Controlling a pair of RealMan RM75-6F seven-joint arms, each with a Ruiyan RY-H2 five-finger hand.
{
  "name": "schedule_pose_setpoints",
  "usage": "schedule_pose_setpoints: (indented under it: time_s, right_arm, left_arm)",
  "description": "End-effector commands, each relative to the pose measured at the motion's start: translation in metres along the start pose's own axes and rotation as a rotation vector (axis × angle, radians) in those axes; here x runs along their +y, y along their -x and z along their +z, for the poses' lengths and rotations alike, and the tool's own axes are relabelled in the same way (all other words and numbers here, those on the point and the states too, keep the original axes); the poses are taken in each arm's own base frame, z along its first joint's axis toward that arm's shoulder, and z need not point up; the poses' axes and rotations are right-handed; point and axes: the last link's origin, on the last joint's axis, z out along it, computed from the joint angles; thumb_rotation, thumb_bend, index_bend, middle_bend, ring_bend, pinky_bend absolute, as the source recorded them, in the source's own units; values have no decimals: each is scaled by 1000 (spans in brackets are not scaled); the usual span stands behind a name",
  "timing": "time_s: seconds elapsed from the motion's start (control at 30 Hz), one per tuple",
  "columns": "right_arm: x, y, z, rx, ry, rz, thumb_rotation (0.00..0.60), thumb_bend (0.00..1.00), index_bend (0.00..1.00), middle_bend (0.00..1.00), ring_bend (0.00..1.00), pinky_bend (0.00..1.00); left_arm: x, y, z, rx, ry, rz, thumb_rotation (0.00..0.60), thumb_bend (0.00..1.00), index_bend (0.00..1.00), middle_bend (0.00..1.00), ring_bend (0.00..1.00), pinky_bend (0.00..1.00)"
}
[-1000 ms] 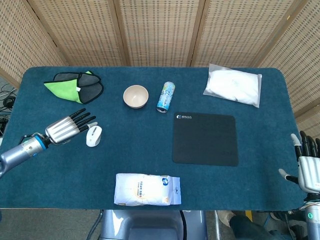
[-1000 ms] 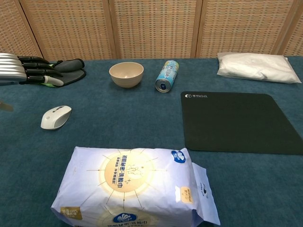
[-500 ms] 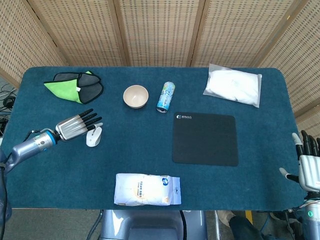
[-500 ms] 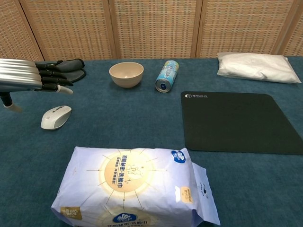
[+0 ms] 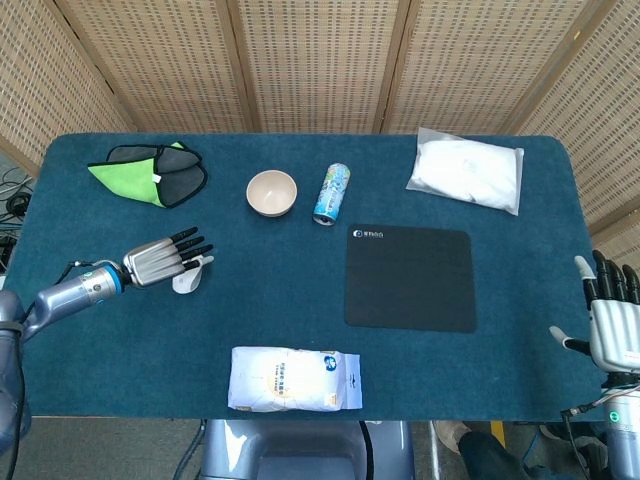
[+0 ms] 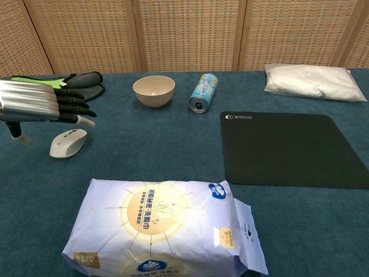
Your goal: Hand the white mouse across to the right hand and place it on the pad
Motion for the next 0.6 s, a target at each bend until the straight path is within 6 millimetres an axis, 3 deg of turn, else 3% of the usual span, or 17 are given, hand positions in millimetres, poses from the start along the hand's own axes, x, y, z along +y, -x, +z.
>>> schedule_pose_setpoints:
  time_s: [0.03,0.37,0.43,0.6]
  right_arm:
    - [-3,-1,3,-1,-7,9,600,0,0,0,0,0]
    - [-3,-2,3,3,-5,8,600,0,0,0,0,0]
    - [-3,-3,3,4,-5,5,600,0,0,0,0,0]
    - [-3,-2,3,2,-7,2,600,0,0,0,0,0]
  left_arm:
    - [5,4,4,-17,-4,0,600,71,0,0,0,19]
    - [15,6,20,-39,-9,13,600,159,27,0,1,76]
    - [17,5,22,-36,-4,21,600,188,141,50,47,133]
    - [19,5,25,-39,3,48,600,247,518,335,284,317]
